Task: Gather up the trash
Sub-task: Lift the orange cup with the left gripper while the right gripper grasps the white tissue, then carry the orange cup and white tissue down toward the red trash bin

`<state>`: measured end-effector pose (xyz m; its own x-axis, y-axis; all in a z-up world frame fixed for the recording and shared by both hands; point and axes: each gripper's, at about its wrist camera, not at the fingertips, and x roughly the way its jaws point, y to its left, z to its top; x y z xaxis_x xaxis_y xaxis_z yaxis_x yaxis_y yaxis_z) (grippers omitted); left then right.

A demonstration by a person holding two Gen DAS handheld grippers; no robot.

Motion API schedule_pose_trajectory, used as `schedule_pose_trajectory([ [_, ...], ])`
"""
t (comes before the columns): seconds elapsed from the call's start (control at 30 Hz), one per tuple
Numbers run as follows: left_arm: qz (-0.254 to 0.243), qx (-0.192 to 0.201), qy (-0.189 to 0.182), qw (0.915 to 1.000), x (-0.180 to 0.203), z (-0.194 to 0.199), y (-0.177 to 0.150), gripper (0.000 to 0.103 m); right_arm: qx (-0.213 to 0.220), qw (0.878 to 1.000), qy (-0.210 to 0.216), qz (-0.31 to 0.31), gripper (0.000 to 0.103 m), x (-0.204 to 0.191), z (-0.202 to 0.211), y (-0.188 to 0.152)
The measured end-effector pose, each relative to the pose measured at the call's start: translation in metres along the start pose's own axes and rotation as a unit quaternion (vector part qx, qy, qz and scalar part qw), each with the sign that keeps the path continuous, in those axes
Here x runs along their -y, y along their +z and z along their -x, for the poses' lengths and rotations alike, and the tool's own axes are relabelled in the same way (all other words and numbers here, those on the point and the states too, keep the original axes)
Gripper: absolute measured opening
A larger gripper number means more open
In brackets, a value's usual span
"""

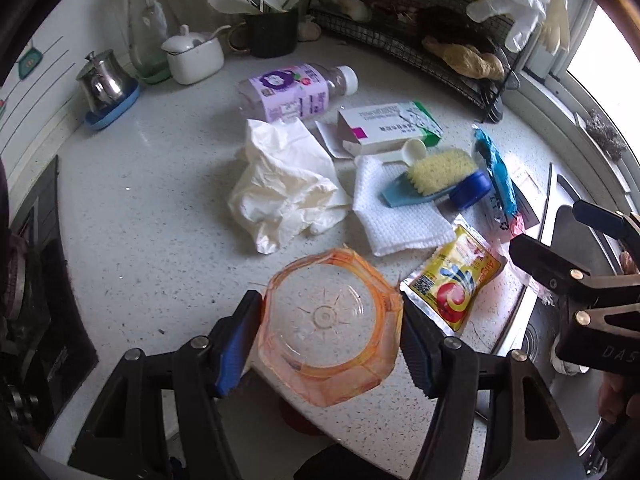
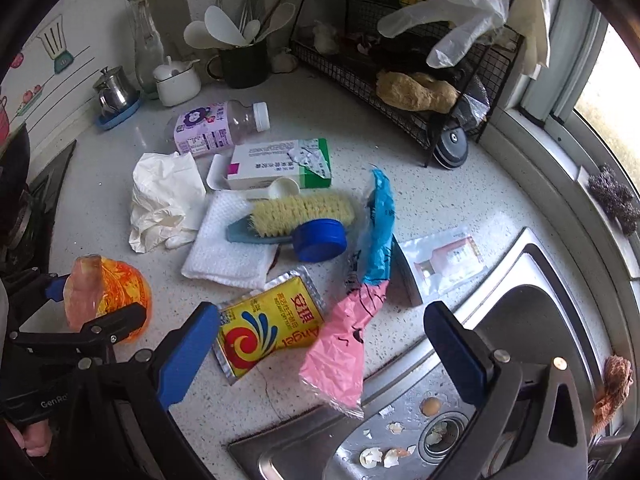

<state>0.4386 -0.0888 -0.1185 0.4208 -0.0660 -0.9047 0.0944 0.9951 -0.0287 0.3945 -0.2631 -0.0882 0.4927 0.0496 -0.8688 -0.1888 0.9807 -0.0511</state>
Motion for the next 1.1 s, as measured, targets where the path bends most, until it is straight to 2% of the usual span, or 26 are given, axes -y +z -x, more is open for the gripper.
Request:
schedule_pose_trajectory([
  [0.17, 0.047, 0.020, 0.078, 0.9956, -0.046, 0.008, 0.001, 0.063, 0.021, 0.998, 0.046, 0.045, 0.103, -0.039, -0.007, 0.031],
  [0.33, 0.088, 0.024, 0.109, 0.9899, -0.089, 0.014, 0.002, 0.063, 0.026, 0.992, 0.090, 0.088, 0.103, -0.076, -0.027, 0.060],
  [0.5, 0.128, 0.014, 0.132, 0.9828, -0.121, 0.005, -0.002, 0.063, 0.012, 0.981, 0.146, 0.128, 0.103, -0.111, -0.058, 0.074],
  [0.6, 0.150, 0.007, 0.146, 0.9779, -0.136, -0.003, -0.004, 0.063, -0.005, 0.975, 0.159, 0.154, 0.103, -0.130, -0.079, 0.077],
  [0.73, 0.158, 0.002, 0.154, 0.9753, -0.146, -0.016, -0.004, 0.063, -0.025, 0.969, 0.174, 0.174, 0.102, -0.148, -0.101, 0.077],
  [0.8, 0.159, -0.003, 0.159, 0.9744, -0.148, -0.021, -0.005, 0.064, -0.038, 0.967, 0.178, 0.177, 0.092, -0.153, -0.110, 0.076],
  [0.93, 0.164, -0.004, 0.157, 0.9739, -0.150, -0.026, -0.008, 0.064, -0.065, 0.963, 0.186, 0.183, 0.079, -0.160, -0.124, 0.070],
  [0.97, 0.166, -0.002, 0.159, 0.9733, -0.150, -0.026, -0.010, 0.064, -0.075, 0.961, 0.194, 0.181, 0.070, -0.161, -0.126, 0.067],
  [1.03, 0.170, 0.003, 0.153, 0.9735, -0.151, -0.024, -0.013, 0.064, -0.066, 0.963, 0.184, 0.183, 0.055, -0.162, -0.124, 0.064],
  [1.1, 0.169, 0.004, 0.148, 0.9744, -0.151, -0.022, -0.016, 0.064, -0.072, 0.963, 0.186, 0.183, 0.022, -0.161, -0.119, 0.059],
])
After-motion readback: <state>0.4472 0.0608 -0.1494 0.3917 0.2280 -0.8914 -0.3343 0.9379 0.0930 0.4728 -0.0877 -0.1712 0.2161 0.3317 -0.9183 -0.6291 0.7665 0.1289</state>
